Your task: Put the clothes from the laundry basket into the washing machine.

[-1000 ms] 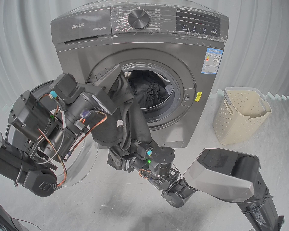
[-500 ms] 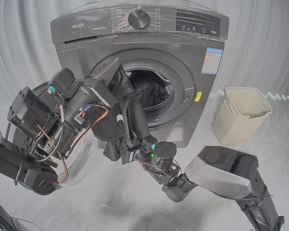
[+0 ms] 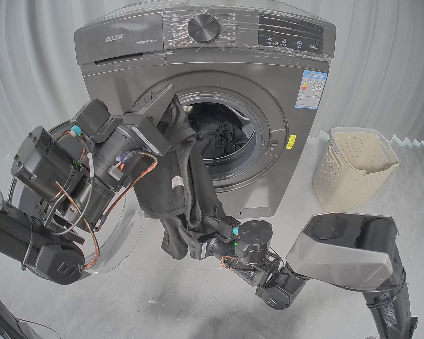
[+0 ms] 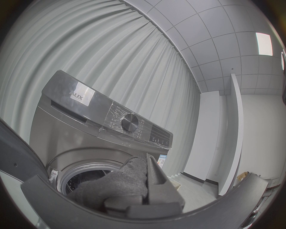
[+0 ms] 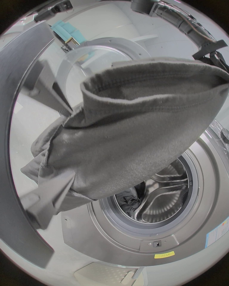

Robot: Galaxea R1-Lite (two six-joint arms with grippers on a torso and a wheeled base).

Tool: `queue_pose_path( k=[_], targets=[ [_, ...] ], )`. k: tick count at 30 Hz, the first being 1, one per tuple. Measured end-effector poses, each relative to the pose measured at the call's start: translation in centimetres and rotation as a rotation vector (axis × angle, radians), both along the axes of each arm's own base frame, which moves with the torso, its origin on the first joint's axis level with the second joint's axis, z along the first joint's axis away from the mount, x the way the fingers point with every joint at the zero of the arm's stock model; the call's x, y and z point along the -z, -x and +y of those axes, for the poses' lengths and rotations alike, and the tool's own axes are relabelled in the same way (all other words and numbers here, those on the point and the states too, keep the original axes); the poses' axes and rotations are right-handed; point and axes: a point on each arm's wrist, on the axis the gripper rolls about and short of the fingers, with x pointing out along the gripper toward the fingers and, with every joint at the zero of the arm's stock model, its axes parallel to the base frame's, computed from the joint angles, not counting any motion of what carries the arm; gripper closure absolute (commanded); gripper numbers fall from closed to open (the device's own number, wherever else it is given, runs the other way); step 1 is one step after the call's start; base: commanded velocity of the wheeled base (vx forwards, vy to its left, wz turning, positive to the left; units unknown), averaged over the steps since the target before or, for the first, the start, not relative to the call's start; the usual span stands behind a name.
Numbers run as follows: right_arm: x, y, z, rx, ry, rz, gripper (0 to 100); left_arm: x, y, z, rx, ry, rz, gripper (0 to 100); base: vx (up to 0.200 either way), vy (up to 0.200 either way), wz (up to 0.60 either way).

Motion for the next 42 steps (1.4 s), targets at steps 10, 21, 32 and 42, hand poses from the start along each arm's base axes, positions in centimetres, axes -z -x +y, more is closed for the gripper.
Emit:
queue_pose_path(
  k=[10, 21, 32, 42],
  targets=[
    [-1.1, 0.4, 0.8, -0.136, 0.019, -0.052, 0, -0.1, 0.1, -0.1, 0.003, 0.002, 0.000, 100, 0.000, 0.000, 0.00],
    [-1.9, -4.0, 3.6, -0.057, -0.054, -0.159, 100, 0.0, 0.1, -0.1, -0.002, 0.003, 0.003, 100, 0.000, 0.000, 0.00],
    [-2.8, -5.4, 0.1, 0.050, -0.040, -0.126, 100, 0.8, -1.6, 1.6, -0.076, -0.018, 0.026, 100, 0.000, 0.000, 0.00],
    [-10.4, -4.8, -5.5, 0.138, -0.088, -0.201, 100, 6.4, -2.4, 2.9, -0.046, -0.180, 0.174, 100, 0.000, 0.000, 0.00]
  ],
)
